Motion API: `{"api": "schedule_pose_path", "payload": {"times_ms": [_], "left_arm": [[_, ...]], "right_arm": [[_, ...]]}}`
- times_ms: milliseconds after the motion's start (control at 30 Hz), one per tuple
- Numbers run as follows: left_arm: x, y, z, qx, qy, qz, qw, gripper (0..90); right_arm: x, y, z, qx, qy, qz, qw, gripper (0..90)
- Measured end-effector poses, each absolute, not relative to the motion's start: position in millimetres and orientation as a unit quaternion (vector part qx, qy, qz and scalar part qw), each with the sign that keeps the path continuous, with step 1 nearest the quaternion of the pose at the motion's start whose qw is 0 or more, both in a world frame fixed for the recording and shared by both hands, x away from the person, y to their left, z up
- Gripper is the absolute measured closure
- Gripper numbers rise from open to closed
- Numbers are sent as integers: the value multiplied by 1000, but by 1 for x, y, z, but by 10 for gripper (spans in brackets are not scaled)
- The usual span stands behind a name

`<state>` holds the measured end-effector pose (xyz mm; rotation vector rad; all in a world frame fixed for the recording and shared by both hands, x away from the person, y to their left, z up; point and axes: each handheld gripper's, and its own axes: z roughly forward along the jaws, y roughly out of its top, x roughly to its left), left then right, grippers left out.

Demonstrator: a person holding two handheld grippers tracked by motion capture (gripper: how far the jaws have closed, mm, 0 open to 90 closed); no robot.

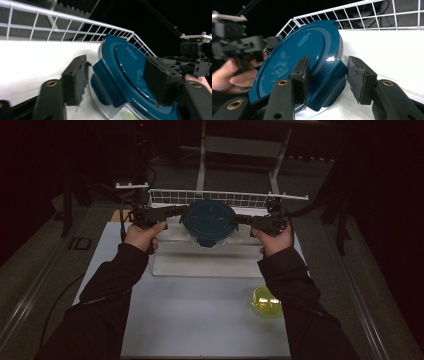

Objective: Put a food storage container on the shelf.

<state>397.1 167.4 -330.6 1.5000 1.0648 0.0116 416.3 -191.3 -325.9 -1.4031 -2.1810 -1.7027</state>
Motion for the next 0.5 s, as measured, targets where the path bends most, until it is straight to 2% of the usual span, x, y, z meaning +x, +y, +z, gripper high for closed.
{"api": "schedule_pose_path", "payload": {"times_ms": [300,433,500], "left_arm": [[374,170,-332,659,430,32,616,156],[359,168,-336,678,411,52,607,121],[350,167,-338,688,400,59,603,49]], "right_arm": [[409,-197,-317,-449,-701,-554,-13,503],[400,-200,-311,-439,-699,-565,-16,504],[393,-200,-309,-429,-699,-571,-15,512]]}}
